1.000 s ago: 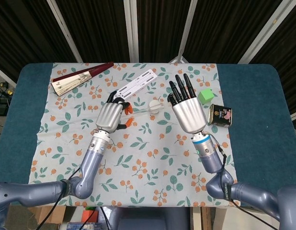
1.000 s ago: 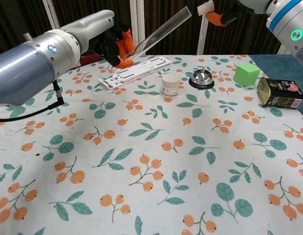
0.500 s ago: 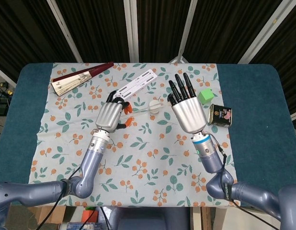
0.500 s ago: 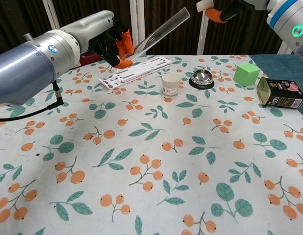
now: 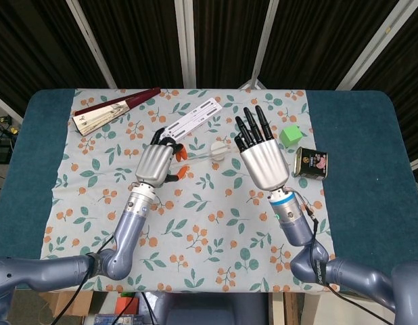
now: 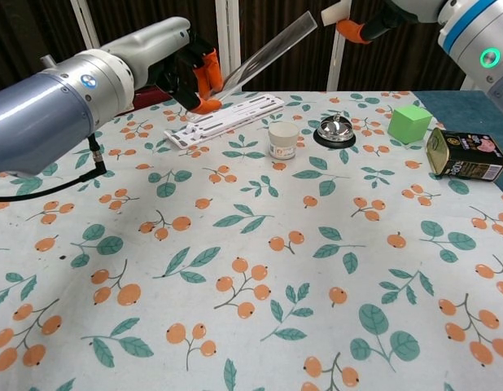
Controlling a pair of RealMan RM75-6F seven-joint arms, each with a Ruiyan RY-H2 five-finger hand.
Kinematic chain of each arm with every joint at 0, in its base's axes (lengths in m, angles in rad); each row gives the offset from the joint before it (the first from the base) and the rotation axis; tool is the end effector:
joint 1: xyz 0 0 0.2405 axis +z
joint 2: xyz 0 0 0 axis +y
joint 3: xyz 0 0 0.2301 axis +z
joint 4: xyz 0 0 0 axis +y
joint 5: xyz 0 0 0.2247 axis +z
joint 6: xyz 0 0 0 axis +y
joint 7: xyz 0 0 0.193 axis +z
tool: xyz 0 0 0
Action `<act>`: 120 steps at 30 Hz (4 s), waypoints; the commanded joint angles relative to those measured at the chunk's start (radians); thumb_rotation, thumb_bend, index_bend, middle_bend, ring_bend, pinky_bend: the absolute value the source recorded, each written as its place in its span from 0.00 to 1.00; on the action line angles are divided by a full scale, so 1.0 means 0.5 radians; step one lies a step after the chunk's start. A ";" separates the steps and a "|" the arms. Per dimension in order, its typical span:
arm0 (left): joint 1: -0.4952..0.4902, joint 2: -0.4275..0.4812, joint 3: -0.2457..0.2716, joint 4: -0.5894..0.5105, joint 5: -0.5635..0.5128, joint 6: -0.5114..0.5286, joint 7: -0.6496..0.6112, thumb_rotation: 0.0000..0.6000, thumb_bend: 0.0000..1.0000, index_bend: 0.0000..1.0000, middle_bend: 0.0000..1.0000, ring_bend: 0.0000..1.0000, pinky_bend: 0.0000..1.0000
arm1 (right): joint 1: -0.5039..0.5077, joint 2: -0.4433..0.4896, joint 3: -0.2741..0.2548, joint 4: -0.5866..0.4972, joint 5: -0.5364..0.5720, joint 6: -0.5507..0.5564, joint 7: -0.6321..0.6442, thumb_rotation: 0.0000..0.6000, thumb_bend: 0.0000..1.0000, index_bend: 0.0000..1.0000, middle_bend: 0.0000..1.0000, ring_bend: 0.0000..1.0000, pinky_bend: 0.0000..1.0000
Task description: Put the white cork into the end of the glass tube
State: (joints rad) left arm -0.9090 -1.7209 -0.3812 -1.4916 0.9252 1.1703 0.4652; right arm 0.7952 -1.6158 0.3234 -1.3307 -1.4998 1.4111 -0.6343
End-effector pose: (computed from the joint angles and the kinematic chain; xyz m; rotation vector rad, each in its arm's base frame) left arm -0.0099 0.4030 -0.0278 -1.5972 -0.9769 -1.2256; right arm -0.0230 -0.3919 0.0552 1.5016 -0.0718 1.1952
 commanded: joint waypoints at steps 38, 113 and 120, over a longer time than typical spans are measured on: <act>-0.017 -0.001 0.005 -0.005 -0.012 -0.009 0.018 1.00 0.54 0.70 0.76 0.26 0.00 | 0.011 -0.005 -0.012 -0.011 -0.010 -0.011 -0.025 1.00 0.36 0.77 0.25 0.00 0.00; -0.039 -0.092 -0.039 0.010 0.022 0.072 -0.019 1.00 0.54 0.71 0.77 0.27 0.00 | -0.056 0.036 -0.032 -0.096 0.072 -0.041 -0.160 1.00 0.36 0.00 0.05 0.00 0.00; 0.023 -0.034 0.008 -0.014 0.037 0.082 -0.035 1.00 0.54 0.71 0.77 0.27 0.00 | -0.119 0.079 -0.032 -0.090 0.126 -0.017 -0.133 1.00 0.36 0.00 0.05 0.00 0.00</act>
State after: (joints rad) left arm -0.9018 -1.7415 -0.3808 -1.4965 0.9420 1.2097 0.4503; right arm 0.7396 -1.5794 0.3064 -1.3758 -1.4404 1.4006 -0.7038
